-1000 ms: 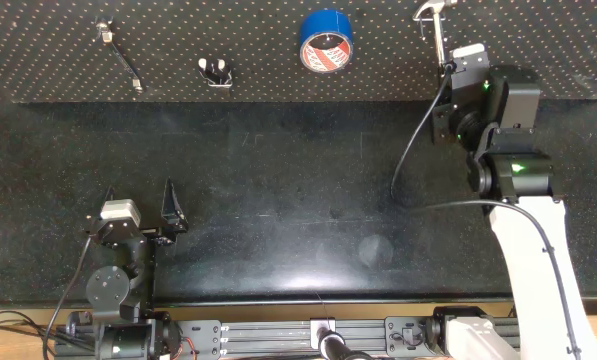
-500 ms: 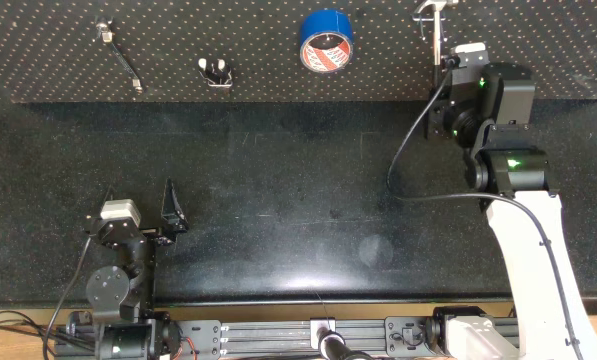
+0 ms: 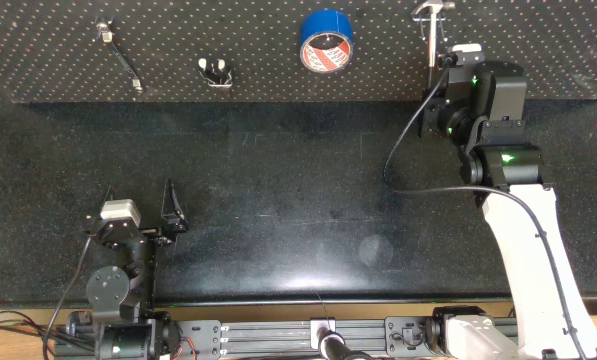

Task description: Place Tools Onto Pegboard

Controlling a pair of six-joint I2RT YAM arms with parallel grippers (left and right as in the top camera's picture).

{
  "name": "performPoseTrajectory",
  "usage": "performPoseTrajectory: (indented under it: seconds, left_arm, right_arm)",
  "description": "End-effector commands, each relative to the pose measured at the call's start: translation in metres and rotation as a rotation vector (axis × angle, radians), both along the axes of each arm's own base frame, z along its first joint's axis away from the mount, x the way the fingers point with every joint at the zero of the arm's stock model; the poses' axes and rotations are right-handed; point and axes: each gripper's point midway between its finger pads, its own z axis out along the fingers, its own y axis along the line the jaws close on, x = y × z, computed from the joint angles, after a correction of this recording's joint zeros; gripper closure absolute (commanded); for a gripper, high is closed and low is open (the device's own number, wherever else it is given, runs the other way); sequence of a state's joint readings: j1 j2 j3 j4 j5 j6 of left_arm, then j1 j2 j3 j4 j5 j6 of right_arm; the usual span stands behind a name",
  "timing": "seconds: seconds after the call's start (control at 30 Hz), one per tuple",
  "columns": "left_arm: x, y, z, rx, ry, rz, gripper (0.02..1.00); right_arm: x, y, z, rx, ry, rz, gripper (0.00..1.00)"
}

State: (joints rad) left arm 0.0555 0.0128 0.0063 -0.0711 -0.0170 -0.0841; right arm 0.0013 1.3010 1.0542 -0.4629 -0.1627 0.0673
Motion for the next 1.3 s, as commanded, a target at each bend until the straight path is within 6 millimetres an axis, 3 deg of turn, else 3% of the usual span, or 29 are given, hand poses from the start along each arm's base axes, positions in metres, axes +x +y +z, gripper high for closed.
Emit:
performPoseTrajectory:
  seconds: [0.03,0.3,0.37,0.4,0.47,0.5,0.53,0.73,0.83,1.07,1.3]
  left_arm:
    - [0.000,-0.002,0.000,-0.013,-0.001,-0.010,0.023]
    - [0.000,-0.002,0.000,-0.013,-0.001,-0.010,0.023]
    - [0.000,-0.002,0.000,-0.013,-0.001,-0.010,0.023]
    - [0.000,-0.002,0.000,-0.013,-0.001,-0.010,0.023]
    - [0.000,-0.002,0.000,-0.013,-0.001,-0.010,0.023]
    - [0.000,-0.002,0.000,-0.013,-0.001,-0.010,0.023]
    - [0.000,-0.002,0.000,-0.013,-0.002,-0.010,0.023]
    - [0.000,-0.002,0.000,-0.013,-0.001,-0.010,0.023]
    - [0.000,-0.002,0.000,-0.013,-0.001,-0.010,0.020]
    - [0.000,-0.002,0.000,-0.013,-0.001,-0.010,0.023]
    - [0.000,-0.002,0.000,-0.013,-0.001,-0.010,0.023]
  right_arm:
    - [0.008,0.003,0.003,0.026,-0.008,-0.010,0.925]
    - [0.011,0.003,-0.010,0.026,0.027,-0.010,0.921]
    - [0.011,0.003,-0.013,0.026,0.036,-0.010,0.592]
    - [0.011,0.003,-0.014,0.026,0.037,-0.010,0.560]
    - [0.011,0.003,-0.014,0.026,0.039,-0.010,0.310]
    - [0.011,0.003,-0.014,0.026,0.039,-0.010,0.132]
    - [0.011,0.003,-0.014,0.026,0.039,-0.010,0.058]
    - [0.005,0.003,0.010,0.027,-0.026,-0.009,0.049]
    - [-0.003,0.003,0.048,0.027,-0.137,-0.008,0.047]
    - [-0.035,0.003,0.104,0.029,-0.294,-0.005,0.042]
    - [-0.044,0.003,0.114,0.029,-0.322,-0.005,0.045]
